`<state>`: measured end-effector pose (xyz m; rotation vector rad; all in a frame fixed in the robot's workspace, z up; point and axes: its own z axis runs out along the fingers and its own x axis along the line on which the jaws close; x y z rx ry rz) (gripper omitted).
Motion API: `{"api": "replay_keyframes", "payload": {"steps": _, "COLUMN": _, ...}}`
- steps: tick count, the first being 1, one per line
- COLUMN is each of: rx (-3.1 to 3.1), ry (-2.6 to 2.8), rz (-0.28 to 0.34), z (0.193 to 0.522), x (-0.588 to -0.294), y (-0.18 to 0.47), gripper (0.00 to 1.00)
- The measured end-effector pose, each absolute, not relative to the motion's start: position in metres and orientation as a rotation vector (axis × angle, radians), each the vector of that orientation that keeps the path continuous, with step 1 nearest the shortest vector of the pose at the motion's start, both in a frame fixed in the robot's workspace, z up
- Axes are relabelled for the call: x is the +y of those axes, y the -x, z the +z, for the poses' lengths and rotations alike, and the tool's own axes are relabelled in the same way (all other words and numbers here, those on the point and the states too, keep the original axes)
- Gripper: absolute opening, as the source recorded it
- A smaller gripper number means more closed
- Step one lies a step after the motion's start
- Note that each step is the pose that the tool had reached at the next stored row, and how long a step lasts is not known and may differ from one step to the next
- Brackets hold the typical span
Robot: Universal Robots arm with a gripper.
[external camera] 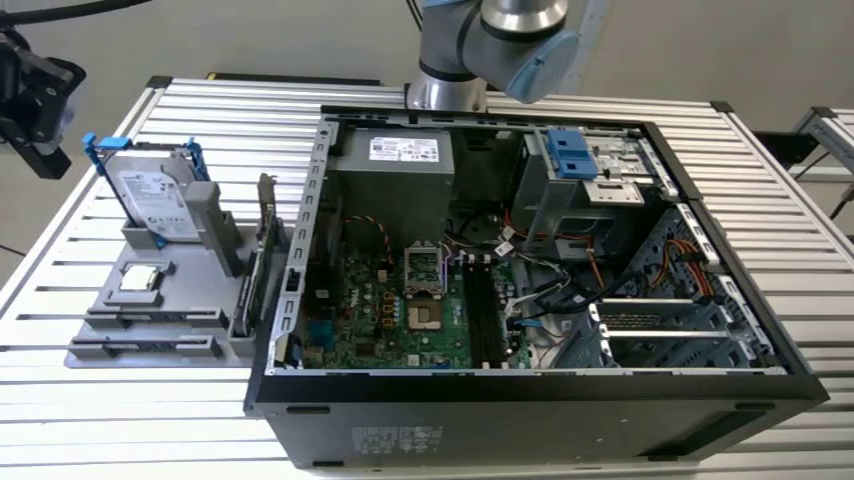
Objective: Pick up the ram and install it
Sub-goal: 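Pick up the ram and move it above insertion slot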
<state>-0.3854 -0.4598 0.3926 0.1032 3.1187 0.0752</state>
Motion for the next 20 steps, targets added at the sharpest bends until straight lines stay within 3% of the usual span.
{"api": "replay_keyframes", "payload": {"steps": 20, "rx": 3.119, "ry": -0.096, "rz": 0.075, "z": 0.393, "x": -0.475, "y": 0.387, "gripper": 0.0}}
